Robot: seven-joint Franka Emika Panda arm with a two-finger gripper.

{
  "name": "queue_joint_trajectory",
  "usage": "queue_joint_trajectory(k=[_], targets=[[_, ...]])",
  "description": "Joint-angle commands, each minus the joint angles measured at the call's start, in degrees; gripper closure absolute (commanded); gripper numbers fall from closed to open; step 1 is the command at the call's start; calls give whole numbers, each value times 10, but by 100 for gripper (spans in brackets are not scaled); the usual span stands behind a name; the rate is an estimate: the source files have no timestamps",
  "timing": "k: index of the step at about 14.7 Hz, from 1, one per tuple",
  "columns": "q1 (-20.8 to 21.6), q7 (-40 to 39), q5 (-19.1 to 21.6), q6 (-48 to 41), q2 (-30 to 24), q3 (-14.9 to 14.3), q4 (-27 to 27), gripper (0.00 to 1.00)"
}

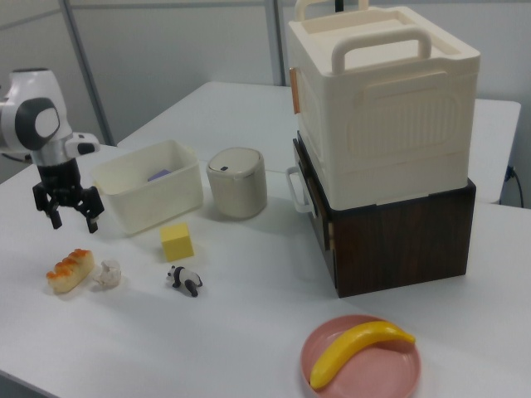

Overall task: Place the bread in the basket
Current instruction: 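Lower the gripper onto the orange bread piece and close on it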

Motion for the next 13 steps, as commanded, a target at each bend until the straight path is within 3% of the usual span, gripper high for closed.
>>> queue_joint_trajectory(k=[1, 6, 7, 8, 10, 11, 13], targets=[[32, 28, -15, 44, 39, -4, -17, 0], [47, 40, -39, 63, 93, -4, -22, 0], [47, 40, -43, 63, 95, -4, -23, 4], [47, 41, -43, 63, 96, -4, -23, 11], [48, 40, -45, 60, 96, -2, -21, 59], [47, 37, -45, 54, 92, -1, -16, 71], [47, 37, -42, 28, 75, 0, 1, 76]])
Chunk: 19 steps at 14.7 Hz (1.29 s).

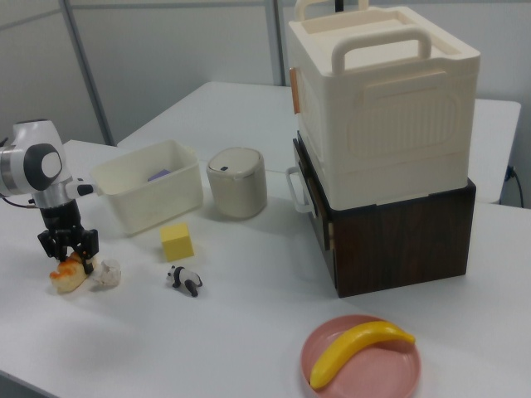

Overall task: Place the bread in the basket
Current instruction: 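Lift the bread and carry it over the white basket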

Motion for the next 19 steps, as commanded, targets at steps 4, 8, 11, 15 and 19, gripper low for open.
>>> queue_joint_trajectory(k=[4, 8, 11, 15, 19], targets=[[-7, 11, 16, -98, -30, -1, 115, 72], [-41, 18, 64, -118, -23, -8, 219, 64], [-71, 59, 70, -94, 8, -15, 282, 60], [-104, 161, 60, 58, 73, -15, 307, 56], [-104, 208, 45, 103, 108, -28, 324, 0]])
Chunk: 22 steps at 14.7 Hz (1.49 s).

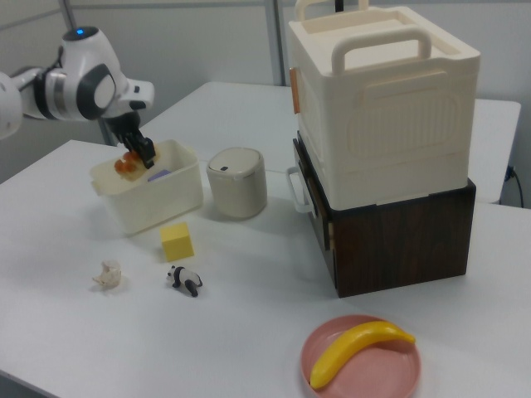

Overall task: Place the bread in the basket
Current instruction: 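Lower the bread into the basket beside the purple cube and release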

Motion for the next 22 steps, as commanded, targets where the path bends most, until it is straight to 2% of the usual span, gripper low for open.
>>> queue_joint_trajectory(k=[1, 4, 7, 10, 12, 13, 17, 19, 22], targets=[[11, 43, -15, 24, 29, -15, 33, 0], [11, 43, -30, 18, 25, -14, 32, 0], [0, 32, -33, -12, -26, -13, 7, 0], [-24, -58, -30, -156, -89, -13, -15, 0], [-52, -136, -27, -272, -125, -6, -13, 0], [-68, -157, -27, -301, -147, -5, -15, 0], [-139, -209, -32, -340, -219, 15, -53, 0], [-166, -237, -34, -357, -224, 24, -56, 0], [-185, -255, -35, -355, -225, 24, -55, 0]])
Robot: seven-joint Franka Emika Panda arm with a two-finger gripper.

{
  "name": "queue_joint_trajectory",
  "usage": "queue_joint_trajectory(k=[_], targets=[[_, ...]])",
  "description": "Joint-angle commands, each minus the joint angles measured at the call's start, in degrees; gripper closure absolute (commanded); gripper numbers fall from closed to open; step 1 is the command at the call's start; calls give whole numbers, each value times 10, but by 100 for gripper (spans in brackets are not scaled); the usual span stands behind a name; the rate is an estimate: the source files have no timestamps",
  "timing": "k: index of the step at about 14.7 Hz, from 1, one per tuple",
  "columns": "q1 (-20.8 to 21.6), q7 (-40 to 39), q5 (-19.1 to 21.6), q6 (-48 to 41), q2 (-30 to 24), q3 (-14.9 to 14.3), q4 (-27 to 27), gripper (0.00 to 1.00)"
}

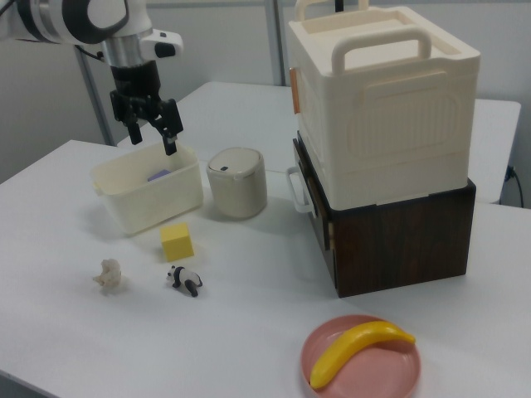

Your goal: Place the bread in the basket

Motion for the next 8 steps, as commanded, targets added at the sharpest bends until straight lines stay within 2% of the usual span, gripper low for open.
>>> queue_joint_trajectory(k=[1, 8], targets=[[-17, -18, -8, 2, -14, 8, -23, 0], [-15, -13, -18, 4, -13, 5, -23, 0]])
